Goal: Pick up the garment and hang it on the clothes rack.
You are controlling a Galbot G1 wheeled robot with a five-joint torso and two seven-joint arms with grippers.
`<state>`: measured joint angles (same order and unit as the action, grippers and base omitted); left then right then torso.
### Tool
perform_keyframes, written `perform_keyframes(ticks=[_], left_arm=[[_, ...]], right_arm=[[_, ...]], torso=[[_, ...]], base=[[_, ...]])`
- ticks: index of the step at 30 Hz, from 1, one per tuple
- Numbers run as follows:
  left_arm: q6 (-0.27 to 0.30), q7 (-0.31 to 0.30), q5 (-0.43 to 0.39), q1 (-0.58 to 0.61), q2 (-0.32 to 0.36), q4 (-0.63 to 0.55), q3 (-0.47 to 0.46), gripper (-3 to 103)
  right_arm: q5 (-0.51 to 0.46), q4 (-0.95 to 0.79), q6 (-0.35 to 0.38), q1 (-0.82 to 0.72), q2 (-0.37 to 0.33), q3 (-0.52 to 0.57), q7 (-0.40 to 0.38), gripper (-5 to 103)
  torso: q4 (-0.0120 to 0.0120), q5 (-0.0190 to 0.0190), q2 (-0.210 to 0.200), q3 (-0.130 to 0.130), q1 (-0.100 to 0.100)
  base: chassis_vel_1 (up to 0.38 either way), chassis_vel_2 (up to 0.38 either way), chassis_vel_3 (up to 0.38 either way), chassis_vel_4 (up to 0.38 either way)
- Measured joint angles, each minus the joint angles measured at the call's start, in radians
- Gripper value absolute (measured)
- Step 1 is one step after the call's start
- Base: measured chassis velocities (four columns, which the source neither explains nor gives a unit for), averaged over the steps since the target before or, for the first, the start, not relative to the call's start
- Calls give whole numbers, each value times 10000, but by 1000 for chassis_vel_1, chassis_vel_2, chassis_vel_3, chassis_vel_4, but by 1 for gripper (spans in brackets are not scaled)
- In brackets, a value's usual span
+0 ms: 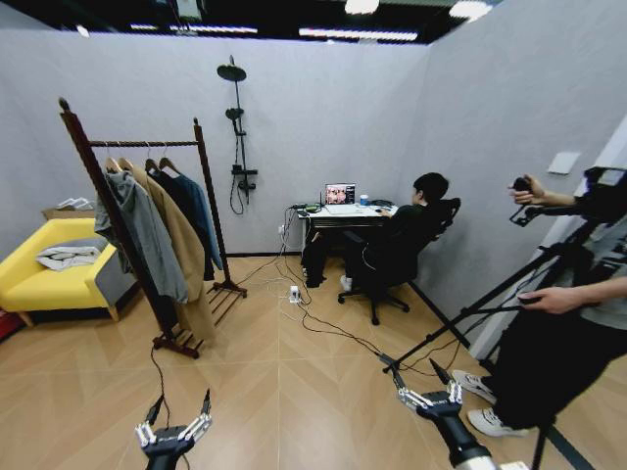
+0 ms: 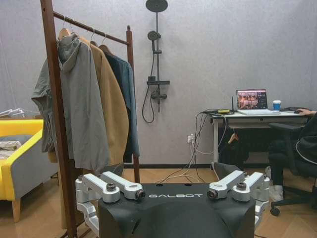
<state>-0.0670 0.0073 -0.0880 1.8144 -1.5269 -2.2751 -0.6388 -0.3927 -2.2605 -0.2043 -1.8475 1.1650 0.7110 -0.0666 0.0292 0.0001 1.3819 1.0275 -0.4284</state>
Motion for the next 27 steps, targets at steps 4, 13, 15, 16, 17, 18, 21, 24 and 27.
perform_keyframes(ticks=[4, 13, 15, 16, 17, 18, 21, 24, 27], left_arm=[[0, 0, 0, -2, 0, 0, 0, 100], [0, 0, 0, -2, 0, 0, 0, 100], [0, 0, 0, -2, 0, 0, 0, 100], [0, 0, 0, -2, 0, 0, 0, 100], [0, 0, 0, -2, 0, 0, 0, 100], [0, 0, 0, -2, 0, 0, 0, 100], [0, 0, 0, -2, 0, 0, 0, 100], [0, 0, 0, -2, 0, 0, 0, 100], [-1, 0, 0, -2, 0, 0, 0, 100]], right_arm=[[0, 0, 0, 5, -1, 0, 0, 100], [0, 0, 0, 4, 0, 0, 0, 100], [0, 0, 0, 3, 0, 0, 0, 100], [0, 0, 0, 2, -1, 0, 0, 100], [0, 0, 0, 2, -1, 0, 0, 100], [0, 0, 0, 2, -1, 0, 0, 100], [0, 0, 0, 2, 0, 0, 0, 100], [0, 0, 0, 3, 0, 0, 0, 100], [0, 0, 0, 2, -1, 0, 0, 100]], torso=[[-1, 0, -44, -17, -5], [-2, -1, -52, -30, 20], [-1, -1, -52, -30, 22], [1, -1, -52, -30, 23], [1, -1, -52, -30, 23], [1, 0, -52, -31, 24], [0, -1, -55, -29, 23], [-1, -1, -55, -29, 23], [-1, -1, -55, -29, 24]], base=[[-14, 16, 17, -11], [-13, 14, 15, -10], [0, 0, 0, 0], [0, 0, 0, 0], [0, 0, 0, 0], [0, 0, 0, 0], [0, 0, 0, 0], [0, 0, 0, 0], [0, 0, 0, 0]])
